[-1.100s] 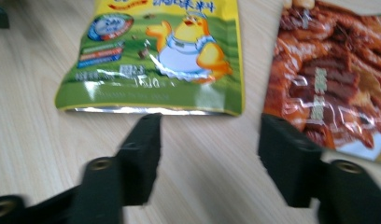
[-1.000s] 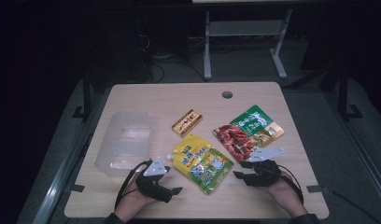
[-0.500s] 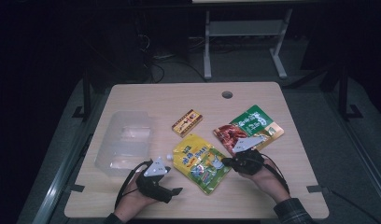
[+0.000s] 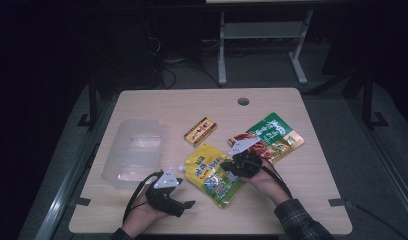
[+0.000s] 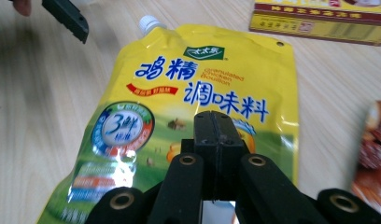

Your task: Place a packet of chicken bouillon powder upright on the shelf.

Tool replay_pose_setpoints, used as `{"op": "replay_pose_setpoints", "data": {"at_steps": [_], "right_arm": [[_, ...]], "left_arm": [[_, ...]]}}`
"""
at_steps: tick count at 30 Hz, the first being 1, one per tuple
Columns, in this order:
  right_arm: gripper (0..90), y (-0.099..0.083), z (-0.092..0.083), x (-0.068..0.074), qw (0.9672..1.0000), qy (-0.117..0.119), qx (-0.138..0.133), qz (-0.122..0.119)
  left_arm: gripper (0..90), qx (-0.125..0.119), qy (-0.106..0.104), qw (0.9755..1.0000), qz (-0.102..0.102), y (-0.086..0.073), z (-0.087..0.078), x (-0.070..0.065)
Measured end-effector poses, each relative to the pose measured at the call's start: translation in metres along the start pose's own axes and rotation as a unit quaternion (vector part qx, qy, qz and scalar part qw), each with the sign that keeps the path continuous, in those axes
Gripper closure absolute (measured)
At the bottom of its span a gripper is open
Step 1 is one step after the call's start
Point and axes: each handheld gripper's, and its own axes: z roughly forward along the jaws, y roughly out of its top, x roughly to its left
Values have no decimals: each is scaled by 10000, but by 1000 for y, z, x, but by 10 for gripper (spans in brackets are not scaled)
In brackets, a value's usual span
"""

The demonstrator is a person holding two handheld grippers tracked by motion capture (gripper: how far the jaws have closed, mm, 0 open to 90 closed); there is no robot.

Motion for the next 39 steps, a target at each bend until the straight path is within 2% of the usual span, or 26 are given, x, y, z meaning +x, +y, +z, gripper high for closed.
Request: {"op": "replay_pose_setpoints", "data": {"at_steps": [2, 3, 7, 10, 13, 17, 20, 22, 26, 27, 30, 31, 39], "right_arm": [[899, 4, 7, 0, 9999, -23, 106, -47], [899, 6, 10, 1, 9999, -2, 102, -1], [900, 16, 20, 0, 9999, -38, 127, -107], [900, 17, 26, -1, 9998, -15, 172, -75], [900, 14, 30, -1, 9991, -76, 368, -210], [900, 12, 28, -2, 9987, -98, 423, -274], [900, 10, 26, 0, 9988, -86, 435, -196], [900, 8, 25, -1, 9985, -105, 462, -284], [900, 4, 22, 1, 9984, -93, 471, -283], [900, 2, 19, 4, 9988, -45, 452, -185], [900, -2, 15, 4, 9984, -56, 495, -259], [900, -3, 14, 6, 9985, -40, 508, -191], [900, -14, 0, 13, 9979, -88, 591, -244]], "left_arm": [[133, 1, 1, 10000, -1, 0, 0, 0], [133, -27, -3, 10000, -28, 0, 0, -1], [133, -11, -16, 10000, -15, 0, 0, -1], [133, -33, -32, 10000, -49, -1, 0, -1], [133, -40, -42, 10000, -43, -1, 0, -1], [133, -68, -34, 9999, -65, -1, -1, -1], [133, -67, -34, 10000, -64, -1, -1, -1], [133, -60, -31, 10000, -53, -1, -1, -1], [133, -62, -37, 10000, -41, -1, -1, -1], [133, -61, -35, 10000, -36, -1, -1, -1], [133, -58, -35, 10000, -49, -1, -1, -1], [133, -59, -33, 10000, -43, -1, -1, -1], [133, -46, -19, 10000, -27, -1, -1, 0]]}}
